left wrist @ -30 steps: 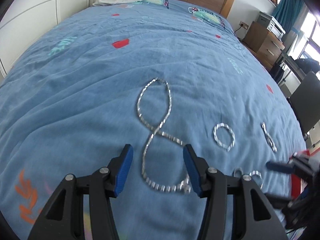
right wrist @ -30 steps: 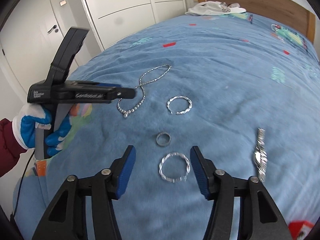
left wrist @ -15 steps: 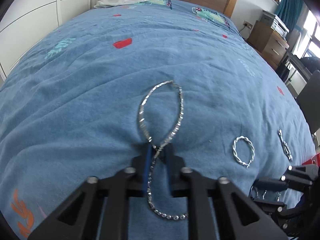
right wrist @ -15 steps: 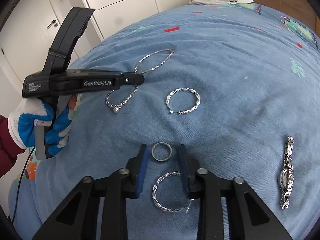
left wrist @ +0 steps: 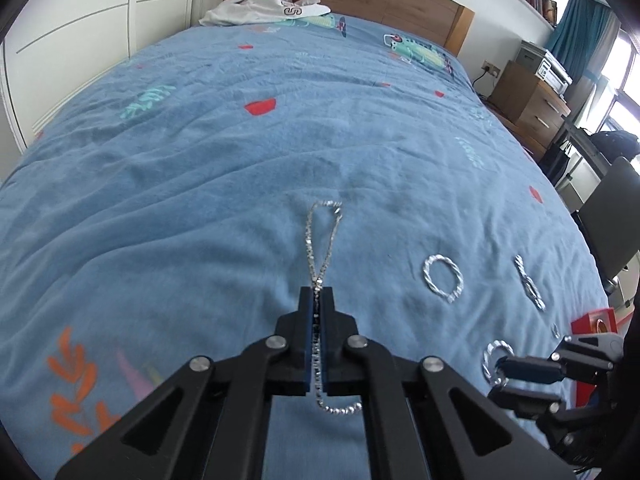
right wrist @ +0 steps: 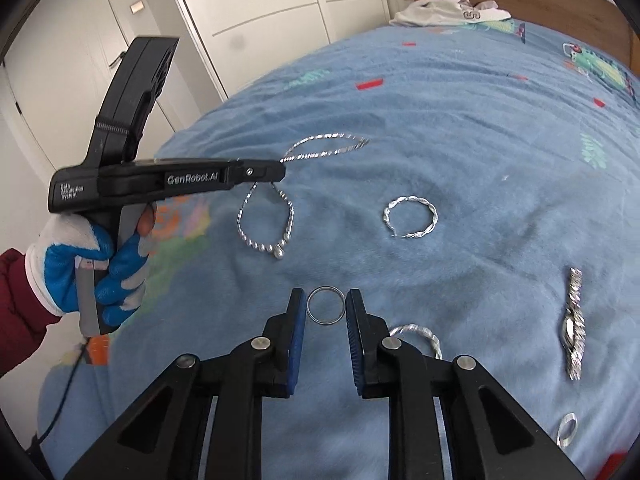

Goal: Organize jewelry
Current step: 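Grasp the silver ring with the right tool while the left tool grasps the silver chain necklace, then carry the chain and ring to the red box and lower the chain inside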

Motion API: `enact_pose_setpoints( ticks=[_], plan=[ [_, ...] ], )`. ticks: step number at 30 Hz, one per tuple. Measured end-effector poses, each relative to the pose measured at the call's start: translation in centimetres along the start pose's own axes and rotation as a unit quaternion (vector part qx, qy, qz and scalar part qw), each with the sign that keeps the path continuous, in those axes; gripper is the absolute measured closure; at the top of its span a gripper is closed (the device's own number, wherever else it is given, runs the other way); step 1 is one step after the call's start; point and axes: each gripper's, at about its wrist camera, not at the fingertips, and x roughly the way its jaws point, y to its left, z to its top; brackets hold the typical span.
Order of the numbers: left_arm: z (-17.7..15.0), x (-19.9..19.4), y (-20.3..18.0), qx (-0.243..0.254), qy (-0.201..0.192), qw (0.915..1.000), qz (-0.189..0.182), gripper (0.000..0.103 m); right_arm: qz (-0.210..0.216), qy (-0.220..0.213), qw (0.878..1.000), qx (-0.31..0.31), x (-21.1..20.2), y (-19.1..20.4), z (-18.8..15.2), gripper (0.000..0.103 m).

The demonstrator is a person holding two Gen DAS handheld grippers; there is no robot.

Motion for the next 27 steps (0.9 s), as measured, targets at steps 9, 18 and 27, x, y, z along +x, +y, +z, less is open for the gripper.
enact_pose_setpoints(
  ticks=[9, 18, 27],
  plan=[
    [-2.1, -8.1, -3.6, 0.038, -0.025, 0.9990, -0.003, 0.101, -0.021, -0.031, 0.999, 0.010, -6.9, 2.5, -2.4, 0.083],
    [-3.6, -15.2, -11.7, 0.081, -0.059, 0.9939, -0.045, 0.101, -0.086, -0.066, 0.993, 0.037, -16.2, 1.7, -7.0, 0.083],
    [-5.2, -17.8, -24.4, 0.135, -0.065, 0.9806, -0.127, 0.101, -0.167, -0.081, 0.979, 0.084, -26.0, -3.6, -13.6, 0.083]
  ],
)
